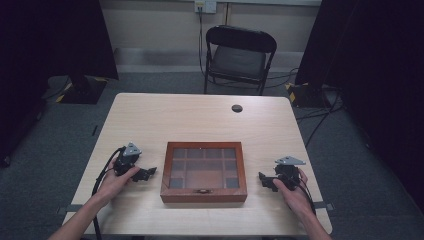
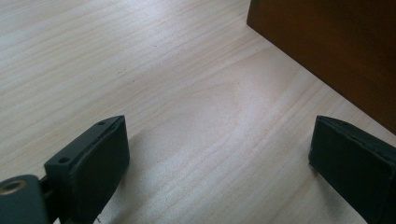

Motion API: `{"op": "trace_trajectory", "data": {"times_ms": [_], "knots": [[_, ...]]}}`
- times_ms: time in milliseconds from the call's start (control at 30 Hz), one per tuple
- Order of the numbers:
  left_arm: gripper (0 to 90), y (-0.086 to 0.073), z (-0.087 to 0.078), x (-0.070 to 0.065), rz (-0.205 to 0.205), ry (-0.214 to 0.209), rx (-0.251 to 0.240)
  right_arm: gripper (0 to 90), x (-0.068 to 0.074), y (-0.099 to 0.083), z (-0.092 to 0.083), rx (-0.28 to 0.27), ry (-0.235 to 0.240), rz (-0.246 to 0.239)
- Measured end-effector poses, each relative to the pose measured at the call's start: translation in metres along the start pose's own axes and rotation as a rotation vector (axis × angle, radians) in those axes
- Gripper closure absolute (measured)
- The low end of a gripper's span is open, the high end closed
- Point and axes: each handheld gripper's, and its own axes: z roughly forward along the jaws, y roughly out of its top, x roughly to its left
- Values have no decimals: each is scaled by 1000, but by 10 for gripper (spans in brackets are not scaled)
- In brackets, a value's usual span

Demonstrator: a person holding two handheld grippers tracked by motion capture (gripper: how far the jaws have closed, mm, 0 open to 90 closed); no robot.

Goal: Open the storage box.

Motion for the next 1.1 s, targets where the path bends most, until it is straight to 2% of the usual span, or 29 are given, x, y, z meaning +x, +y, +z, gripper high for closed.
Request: {"op": "trace_trajectory", "data": {"times_ms": [233,400,467,533,733,800,900,933,1100], "knots": [[39,0,0,0,-1,0,0,98,0,1,-1,17,0,0],[39,0,0,0,-1,-2,1,160,1,6,-4,33,-7,-10],[39,0,0,0,-1,0,0,176,1,9,-7,18,6,4],[39,0,0,0,-1,-2,0,177,1,10,-9,5,7,-2],[39,0,0,0,-2,-3,0,221,3,23,-22,29,72,-5],[39,0,0,0,-2,-3,0,237,4,26,-26,27,84,-9],[38,0,0,0,-1,-4,-2,270,5,30,-31,15,131,-4],[38,0,0,0,-1,-4,-2,270,5,30,-31,15,131,-4],[34,0,1,0,-4,-5,-2,352,15,37,-40,5,205,-34]]}}
